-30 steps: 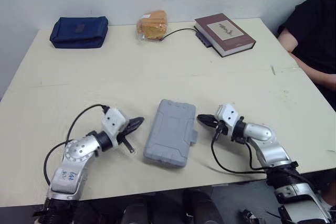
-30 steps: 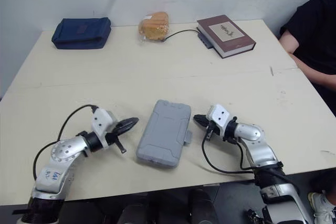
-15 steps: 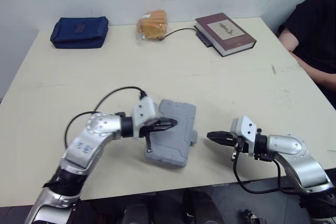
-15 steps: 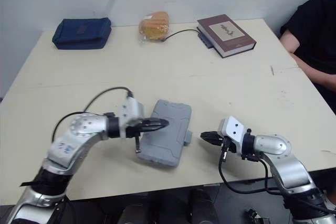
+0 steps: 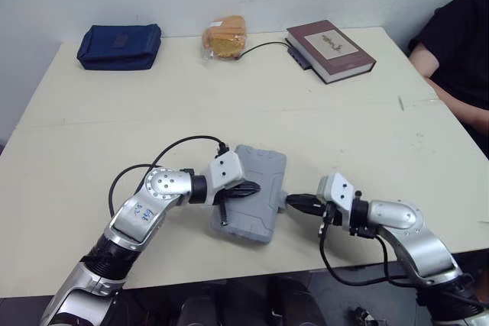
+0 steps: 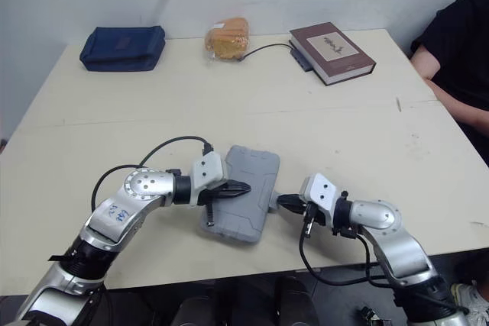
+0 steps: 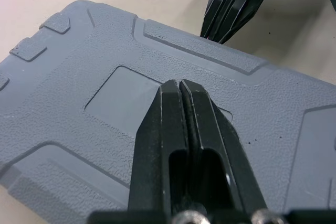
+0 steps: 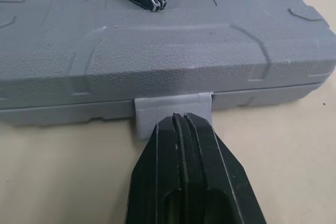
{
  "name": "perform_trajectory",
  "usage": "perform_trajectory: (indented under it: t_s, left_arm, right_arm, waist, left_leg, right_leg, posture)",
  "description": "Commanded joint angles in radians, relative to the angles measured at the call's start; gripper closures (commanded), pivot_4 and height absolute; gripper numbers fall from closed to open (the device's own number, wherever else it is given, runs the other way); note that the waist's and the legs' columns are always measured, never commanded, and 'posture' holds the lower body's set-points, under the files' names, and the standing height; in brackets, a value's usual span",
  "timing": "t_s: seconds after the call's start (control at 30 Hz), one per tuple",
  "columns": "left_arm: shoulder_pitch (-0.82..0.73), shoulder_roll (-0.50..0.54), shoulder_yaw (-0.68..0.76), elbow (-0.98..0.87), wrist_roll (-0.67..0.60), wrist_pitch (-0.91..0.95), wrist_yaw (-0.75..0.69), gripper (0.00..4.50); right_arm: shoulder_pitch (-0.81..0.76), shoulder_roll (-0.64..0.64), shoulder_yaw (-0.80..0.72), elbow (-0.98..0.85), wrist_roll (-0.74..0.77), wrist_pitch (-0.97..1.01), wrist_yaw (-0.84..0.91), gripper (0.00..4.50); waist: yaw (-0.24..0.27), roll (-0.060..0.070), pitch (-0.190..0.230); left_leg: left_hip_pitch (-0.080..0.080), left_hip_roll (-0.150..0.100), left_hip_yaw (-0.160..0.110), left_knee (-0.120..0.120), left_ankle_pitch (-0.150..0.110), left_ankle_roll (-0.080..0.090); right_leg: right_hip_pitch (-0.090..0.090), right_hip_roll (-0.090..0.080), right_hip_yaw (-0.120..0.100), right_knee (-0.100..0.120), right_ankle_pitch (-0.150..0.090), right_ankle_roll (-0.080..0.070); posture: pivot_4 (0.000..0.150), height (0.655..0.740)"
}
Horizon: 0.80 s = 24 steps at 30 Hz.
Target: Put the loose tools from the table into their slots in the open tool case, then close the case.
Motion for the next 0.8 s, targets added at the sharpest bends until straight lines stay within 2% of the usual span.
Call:
perform_trajectory:
  t_s: [0.03, 0.47, 0.67, 0.73, 0.8]
  left_arm:
    - [0.027, 0.004, -0.048, 0.093, 0.059, 0.051, 0.009, 4.49]
    - [0.049, 0.002, -0.077, 0.161, 0.092, 0.022, -0.008, 4.49]
    - [0.048, 0.011, -0.116, 0.267, 0.138, -0.084, -0.053, 4.49]
    - [0.051, 0.006, -0.107, 0.253, 0.081, -0.054, -0.112, 4.49]
    - [0.045, -0.004, -0.105, 0.262, 0.09, -0.07, -0.11, 4.49]
  right_arm:
    - [-0.027, 0.017, 0.016, 0.016, -0.01, -0.002, -0.003, 4.46]
    - [-0.086, 0.047, 0.078, 0.038, -0.031, 0.039, 0.028, 4.46]
    - [-0.128, 0.055, 0.104, 0.1, -0.055, 0.033, 0.064, 4.46]
    - [-0.137, 0.057, 0.122, 0.121, -0.063, 0.029, 0.083, 4.46]
    - [-0.149, 0.069, 0.128, 0.145, -0.069, 0.014, 0.088, 4.46]
  waist:
    - [0.0, 0.0, 0.0]
    - [-0.002, -0.002, -0.011]
    - [-0.003, -0.001, -0.025]
    - [-0.004, -0.001, -0.028]
    - [-0.006, 0.0, -0.032]
  left_leg:
    - [0.0, 0.0, 0.0, 0.0, 0.0, 0.0]
    - [0.001, 0.001, 0.0, 0.0, 0.0, 0.0]
    - [0.002, 0.001, 0.0, -0.001, -0.001, 0.001]
    - [0.003, 0.002, 0.0, -0.001, -0.002, 0.004]
    - [0.003, 0.002, 0.0, -0.001, -0.003, 0.004]
  right_leg:
    - [0.0, 0.0, 0.0, 0.0, 0.0, 0.0]
    - [0.001, 0.0, 0.0, 0.0, 0.0, -0.001]
    - [0.001, 0.0, -0.001, 0.0, -0.001, -0.002]
    - [0.001, 0.0, -0.001, 0.0, -0.001, -0.002]
    - [0.002, 0.0, -0.001, 0.0, -0.002, -0.003]
  posture:
    - [0.15, 0.74]
    - [0.15, 0.74]
    - [0.15, 0.74]
    - [0.15, 0.74]
    - [0.15, 0.74]
